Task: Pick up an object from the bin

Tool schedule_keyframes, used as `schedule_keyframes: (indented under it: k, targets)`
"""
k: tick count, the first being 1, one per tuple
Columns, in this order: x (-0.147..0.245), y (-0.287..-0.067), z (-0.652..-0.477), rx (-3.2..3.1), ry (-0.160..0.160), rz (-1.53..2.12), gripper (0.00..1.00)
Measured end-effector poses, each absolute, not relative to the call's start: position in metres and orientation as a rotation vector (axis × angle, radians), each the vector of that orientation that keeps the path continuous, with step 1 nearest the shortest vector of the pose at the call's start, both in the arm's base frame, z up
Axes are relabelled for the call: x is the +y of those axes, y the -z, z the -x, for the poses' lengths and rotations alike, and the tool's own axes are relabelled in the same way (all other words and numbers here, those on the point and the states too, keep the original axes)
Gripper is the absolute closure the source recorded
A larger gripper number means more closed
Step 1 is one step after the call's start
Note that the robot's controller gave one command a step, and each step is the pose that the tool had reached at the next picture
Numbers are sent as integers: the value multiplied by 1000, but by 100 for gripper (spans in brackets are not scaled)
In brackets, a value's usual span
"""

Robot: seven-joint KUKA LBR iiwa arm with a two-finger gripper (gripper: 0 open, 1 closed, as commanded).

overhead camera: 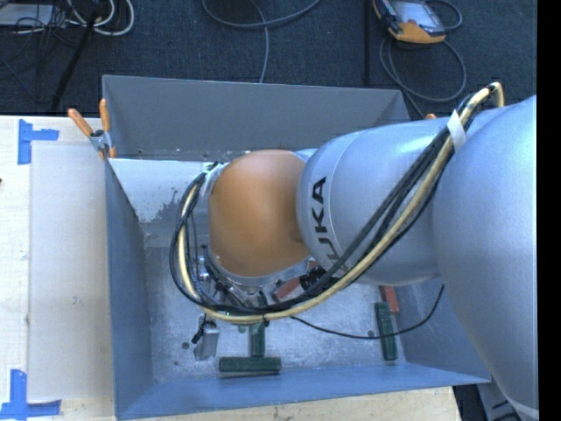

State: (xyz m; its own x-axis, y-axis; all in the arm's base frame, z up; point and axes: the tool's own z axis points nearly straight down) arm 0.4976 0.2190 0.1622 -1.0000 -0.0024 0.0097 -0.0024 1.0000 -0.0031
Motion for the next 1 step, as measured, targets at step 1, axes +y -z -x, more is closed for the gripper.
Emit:
schedule_keyframes:
  k: [1]
  targets:
    - [121,-66,-500,-3133,-4,17,0]
